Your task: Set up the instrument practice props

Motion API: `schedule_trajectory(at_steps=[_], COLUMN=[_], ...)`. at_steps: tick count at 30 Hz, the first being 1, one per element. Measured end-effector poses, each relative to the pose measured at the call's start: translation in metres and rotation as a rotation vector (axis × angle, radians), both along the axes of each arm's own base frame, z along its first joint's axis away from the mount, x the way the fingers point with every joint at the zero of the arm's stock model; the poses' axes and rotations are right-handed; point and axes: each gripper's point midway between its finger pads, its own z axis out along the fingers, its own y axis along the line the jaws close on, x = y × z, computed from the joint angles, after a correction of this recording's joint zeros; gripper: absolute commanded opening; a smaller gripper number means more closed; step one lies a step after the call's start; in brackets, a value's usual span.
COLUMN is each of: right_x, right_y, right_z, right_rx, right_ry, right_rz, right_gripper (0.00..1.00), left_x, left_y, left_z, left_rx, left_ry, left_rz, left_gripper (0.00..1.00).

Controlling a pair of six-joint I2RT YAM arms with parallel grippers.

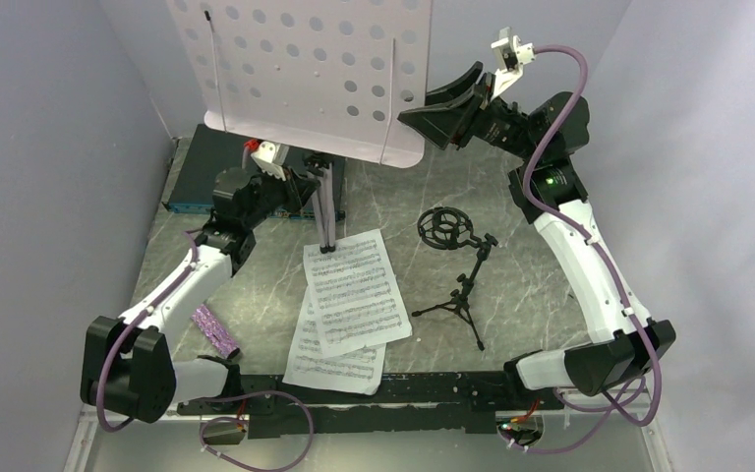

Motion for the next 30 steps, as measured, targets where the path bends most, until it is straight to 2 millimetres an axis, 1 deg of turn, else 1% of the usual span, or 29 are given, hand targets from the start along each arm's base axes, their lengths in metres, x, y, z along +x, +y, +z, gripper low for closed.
schedule_trajectory(at_steps=[8,11,18,19,20,24,30], right_x=[0.001,0.006,0.025,0.026,0.025,0.023,0.028], right_y=[0.002,0.005,0.021,0.024,0.026,0.029,0.027], right_z=[-0.005,-0.009,-0.035,-0.038,-0.039,-0.039,-0.037], right_rx=[-0.009,-0.012,-0.028,-0.031,-0.032,-0.034,-0.044], right_ry=[0.013,0.03,0.124,0.132,0.136,0.13,0.071], right_rz=[0.01,0.023,0.071,0.077,0.082,0.092,0.059], right_gripper=[0.42,0.41,0.41,0.38,0.33,0.01,0.0], left_x=[-0.001,-0.002,-0.002,-0.002,-0.002,-0.004,-0.004], left_y=[0.001,0.002,0.0,-0.001,-0.002,-0.004,-0.005], left_z=[0.0,0.0,0.0,0.0,0.0,-0.001,-0.001], left_rx=[0.005,0.016,0.035,0.038,0.041,0.047,0.061], left_ry=[0.003,0.001,-0.011,-0.015,-0.015,-0.015,-0.015], left_rz=[0.007,0.012,0.027,0.026,0.025,0.016,0.011], left_gripper=[0.03,0.03,0.03,0.03,0.03,0.03,0.03])
